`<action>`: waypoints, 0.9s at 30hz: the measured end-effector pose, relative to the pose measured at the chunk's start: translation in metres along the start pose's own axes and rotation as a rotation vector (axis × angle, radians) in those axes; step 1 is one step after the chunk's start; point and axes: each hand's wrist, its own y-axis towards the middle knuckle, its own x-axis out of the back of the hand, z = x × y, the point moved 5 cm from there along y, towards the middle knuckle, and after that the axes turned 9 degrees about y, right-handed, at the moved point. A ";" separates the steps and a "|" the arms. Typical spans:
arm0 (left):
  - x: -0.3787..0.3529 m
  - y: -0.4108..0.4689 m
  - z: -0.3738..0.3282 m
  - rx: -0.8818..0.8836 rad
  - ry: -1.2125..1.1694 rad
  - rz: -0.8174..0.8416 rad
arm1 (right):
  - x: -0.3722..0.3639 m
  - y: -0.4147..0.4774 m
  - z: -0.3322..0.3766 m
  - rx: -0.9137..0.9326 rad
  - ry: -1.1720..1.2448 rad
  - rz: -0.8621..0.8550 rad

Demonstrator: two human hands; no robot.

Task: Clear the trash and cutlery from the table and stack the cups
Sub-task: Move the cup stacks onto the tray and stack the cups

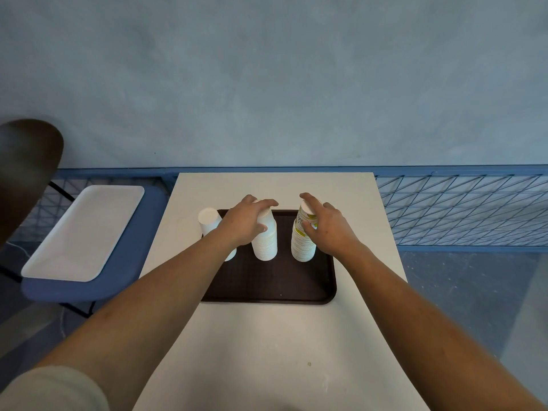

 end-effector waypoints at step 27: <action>-0.012 -0.012 0.001 0.050 -0.046 -0.055 | -0.002 0.001 0.001 -0.020 0.006 0.006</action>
